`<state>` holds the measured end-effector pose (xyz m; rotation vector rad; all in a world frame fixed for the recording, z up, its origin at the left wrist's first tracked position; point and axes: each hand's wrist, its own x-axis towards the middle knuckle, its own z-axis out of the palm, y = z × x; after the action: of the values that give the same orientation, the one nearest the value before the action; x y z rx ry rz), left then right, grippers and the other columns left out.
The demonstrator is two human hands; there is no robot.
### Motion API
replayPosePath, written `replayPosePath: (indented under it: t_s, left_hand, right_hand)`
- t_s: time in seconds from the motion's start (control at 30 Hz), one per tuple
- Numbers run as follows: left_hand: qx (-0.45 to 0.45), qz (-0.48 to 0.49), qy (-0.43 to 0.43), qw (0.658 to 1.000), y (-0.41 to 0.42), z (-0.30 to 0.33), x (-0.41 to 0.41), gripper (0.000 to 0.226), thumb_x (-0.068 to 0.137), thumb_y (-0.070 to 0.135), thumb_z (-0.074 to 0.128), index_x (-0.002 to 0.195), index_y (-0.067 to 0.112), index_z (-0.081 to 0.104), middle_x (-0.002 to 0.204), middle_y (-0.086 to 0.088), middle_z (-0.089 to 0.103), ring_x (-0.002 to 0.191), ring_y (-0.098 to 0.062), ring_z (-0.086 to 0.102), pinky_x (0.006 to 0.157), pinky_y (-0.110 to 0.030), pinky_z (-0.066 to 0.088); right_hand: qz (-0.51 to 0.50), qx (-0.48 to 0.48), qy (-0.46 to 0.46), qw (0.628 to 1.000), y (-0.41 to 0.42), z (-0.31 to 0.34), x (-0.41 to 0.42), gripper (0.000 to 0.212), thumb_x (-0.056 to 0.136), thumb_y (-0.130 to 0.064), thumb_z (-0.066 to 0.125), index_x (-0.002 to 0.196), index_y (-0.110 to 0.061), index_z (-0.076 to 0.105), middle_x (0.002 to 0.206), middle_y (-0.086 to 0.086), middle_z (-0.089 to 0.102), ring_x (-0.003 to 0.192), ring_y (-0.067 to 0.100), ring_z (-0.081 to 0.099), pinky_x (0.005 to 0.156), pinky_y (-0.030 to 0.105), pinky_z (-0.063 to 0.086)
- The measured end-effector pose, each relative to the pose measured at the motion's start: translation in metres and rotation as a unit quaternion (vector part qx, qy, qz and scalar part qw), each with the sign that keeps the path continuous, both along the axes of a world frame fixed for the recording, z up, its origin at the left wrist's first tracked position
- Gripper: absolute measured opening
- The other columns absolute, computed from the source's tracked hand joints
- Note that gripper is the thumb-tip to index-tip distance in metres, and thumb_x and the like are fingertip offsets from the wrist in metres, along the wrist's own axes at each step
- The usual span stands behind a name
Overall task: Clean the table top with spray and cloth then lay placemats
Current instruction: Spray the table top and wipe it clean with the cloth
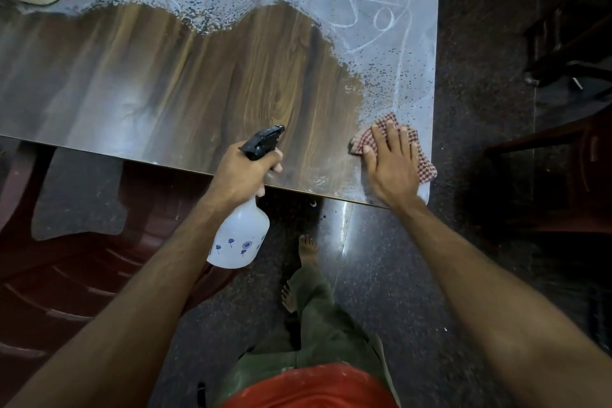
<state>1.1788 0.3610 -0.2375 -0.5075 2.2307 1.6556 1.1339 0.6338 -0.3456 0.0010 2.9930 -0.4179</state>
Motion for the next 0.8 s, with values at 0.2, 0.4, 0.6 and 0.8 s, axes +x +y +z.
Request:
replayPosePath:
  t_s: [0.2, 0.4, 0.6, 0.8]
  left_hand:
    - [-0.030, -0.040, -0.025, 0.998, 0.019, -0.009, 0.000, 0.017, 0.093, 0.024, 0.063, 0.096, 0.008, 0.068, 0.081, -0.008, 0.073, 0.041, -0.022, 0.048, 0.051, -0.027, 0.040]
    - [-0.038, -0.027, -0.019, 0.999, 0.029, -0.009, -0.015, 0.015, 0.092, 0.022, 0.064, 0.092, 0.009, 0.071, 0.087, -0.012, 0.075, 0.039, -0.018, 0.049, 0.049, -0.024, 0.042]
    - [-0.051, -0.023, 0.005, 0.998, 0.040, -0.001, -0.058, 0.017, 0.091, 0.021, 0.063, 0.091, 0.006, 0.070, 0.086, -0.012, 0.074, 0.037, -0.017, 0.048, 0.050, -0.024, 0.042]
    - [-0.096, -0.006, 0.021, 0.995, 0.059, 0.010, -0.110, 0.024, 0.089, 0.022, 0.061, 0.093, 0.001, 0.072, 0.062, -0.004, 0.064, 0.030, -0.011, 0.048, 0.046, -0.020, 0.039]
  right_hand:
    - [-0.124, -0.198, 0.027, 0.972, 0.006, 0.010, -0.010, 0.051, 0.108, -0.033, 0.030, 0.152, -0.008, 0.034, 0.159, 0.012, 0.031, 0.150, 0.023, 0.022, 0.124, 0.038, 0.011]
    - [-0.131, -0.253, 0.020, 0.958, 0.015, 0.012, -0.002, 0.051, 0.107, -0.033, 0.031, 0.153, -0.008, 0.033, 0.159, 0.011, 0.032, 0.149, 0.022, 0.025, 0.124, 0.041, 0.016]
    - [-0.060, -0.185, 0.041, 0.980, 0.025, 0.006, 0.020, 0.057, 0.104, -0.040, 0.027, 0.152, -0.011, 0.036, 0.158, 0.006, 0.035, 0.150, 0.018, 0.022, 0.124, 0.039, 0.010]
    - [-0.046, -0.151, 0.065, 0.985, 0.024, 0.001, 0.022, 0.054, 0.104, -0.037, 0.031, 0.148, -0.009, 0.042, 0.155, 0.007, 0.040, 0.148, 0.019, 0.026, 0.124, 0.045, 0.014]
